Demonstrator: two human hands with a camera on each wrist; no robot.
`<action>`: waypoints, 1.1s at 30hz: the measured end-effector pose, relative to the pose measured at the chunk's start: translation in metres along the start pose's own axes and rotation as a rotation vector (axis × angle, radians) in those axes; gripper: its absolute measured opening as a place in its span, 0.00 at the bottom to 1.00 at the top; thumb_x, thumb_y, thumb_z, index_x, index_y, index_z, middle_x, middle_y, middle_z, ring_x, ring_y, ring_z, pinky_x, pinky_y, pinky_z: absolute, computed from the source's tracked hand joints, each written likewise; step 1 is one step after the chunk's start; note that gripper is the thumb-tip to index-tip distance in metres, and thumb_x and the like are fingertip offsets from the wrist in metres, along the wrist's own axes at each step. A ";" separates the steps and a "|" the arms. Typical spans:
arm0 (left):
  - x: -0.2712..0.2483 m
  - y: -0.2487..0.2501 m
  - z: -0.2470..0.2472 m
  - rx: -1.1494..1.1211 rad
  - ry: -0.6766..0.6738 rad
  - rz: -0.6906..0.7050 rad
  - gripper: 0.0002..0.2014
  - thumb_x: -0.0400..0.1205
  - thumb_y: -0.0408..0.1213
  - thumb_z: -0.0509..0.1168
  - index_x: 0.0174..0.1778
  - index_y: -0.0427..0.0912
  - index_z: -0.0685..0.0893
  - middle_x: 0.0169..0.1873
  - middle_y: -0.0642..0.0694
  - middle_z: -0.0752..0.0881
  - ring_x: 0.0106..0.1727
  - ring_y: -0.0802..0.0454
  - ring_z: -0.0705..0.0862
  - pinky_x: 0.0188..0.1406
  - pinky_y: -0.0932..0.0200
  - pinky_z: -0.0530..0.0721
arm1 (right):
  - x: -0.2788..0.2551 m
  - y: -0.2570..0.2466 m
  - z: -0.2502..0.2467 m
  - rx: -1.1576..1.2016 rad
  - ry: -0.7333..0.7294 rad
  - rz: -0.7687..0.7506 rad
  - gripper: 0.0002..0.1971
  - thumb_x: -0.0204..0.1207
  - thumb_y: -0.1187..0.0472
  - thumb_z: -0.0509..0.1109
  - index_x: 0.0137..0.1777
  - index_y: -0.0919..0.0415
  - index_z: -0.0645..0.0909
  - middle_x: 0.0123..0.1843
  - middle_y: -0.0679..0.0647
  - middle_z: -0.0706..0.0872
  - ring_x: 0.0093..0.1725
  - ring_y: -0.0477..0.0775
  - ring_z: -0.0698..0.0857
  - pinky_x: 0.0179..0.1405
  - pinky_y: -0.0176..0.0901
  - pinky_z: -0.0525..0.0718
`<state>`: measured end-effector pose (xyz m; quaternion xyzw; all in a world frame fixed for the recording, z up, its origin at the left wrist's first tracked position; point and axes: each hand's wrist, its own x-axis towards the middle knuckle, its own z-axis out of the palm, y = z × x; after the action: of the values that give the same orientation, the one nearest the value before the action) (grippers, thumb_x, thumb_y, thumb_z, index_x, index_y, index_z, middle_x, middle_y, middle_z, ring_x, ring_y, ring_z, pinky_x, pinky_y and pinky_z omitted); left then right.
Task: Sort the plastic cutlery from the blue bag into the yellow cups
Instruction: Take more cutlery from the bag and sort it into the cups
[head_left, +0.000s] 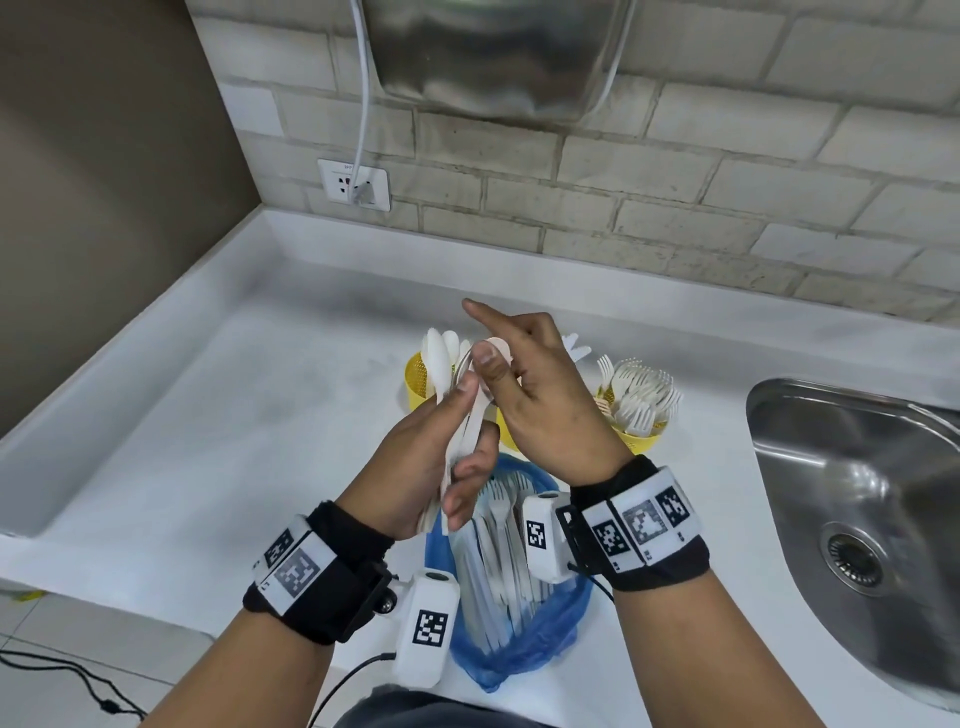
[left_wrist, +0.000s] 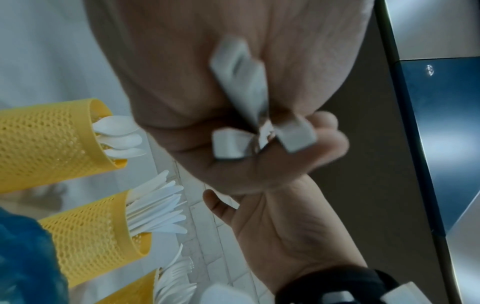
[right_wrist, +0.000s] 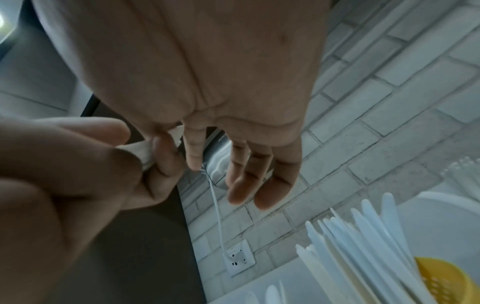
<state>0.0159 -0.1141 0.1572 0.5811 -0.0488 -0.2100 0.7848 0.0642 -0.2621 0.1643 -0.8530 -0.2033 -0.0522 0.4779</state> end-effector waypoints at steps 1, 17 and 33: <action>-0.001 0.001 0.000 -0.007 0.006 -0.002 0.23 0.89 0.60 0.53 0.57 0.50 0.88 0.23 0.45 0.63 0.14 0.53 0.62 0.15 0.65 0.71 | -0.001 0.000 0.000 0.002 0.033 -0.008 0.23 0.89 0.47 0.62 0.83 0.43 0.72 0.64 0.50 0.73 0.58 0.39 0.79 0.62 0.28 0.78; 0.000 -0.002 0.002 0.432 0.083 0.177 0.12 0.89 0.36 0.64 0.69 0.44 0.76 0.17 0.54 0.79 0.14 0.52 0.69 0.21 0.57 0.77 | -0.009 -0.028 -0.003 -0.027 0.261 -0.121 0.06 0.77 0.61 0.74 0.51 0.56 0.91 0.54 0.48 0.80 0.61 0.56 0.81 0.63 0.46 0.80; 0.001 0.001 -0.007 0.138 -0.059 0.197 0.19 0.89 0.48 0.60 0.33 0.48 0.84 0.16 0.42 0.73 0.08 0.54 0.66 0.14 0.62 0.77 | -0.001 -0.011 -0.007 0.300 0.077 -0.070 0.14 0.83 0.62 0.72 0.67 0.51 0.84 0.55 0.56 0.86 0.45 0.56 0.85 0.52 0.60 0.88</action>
<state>0.0199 -0.1079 0.1555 0.6196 -0.1430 -0.1451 0.7580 0.0599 -0.2630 0.1765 -0.7618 -0.2199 -0.0703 0.6053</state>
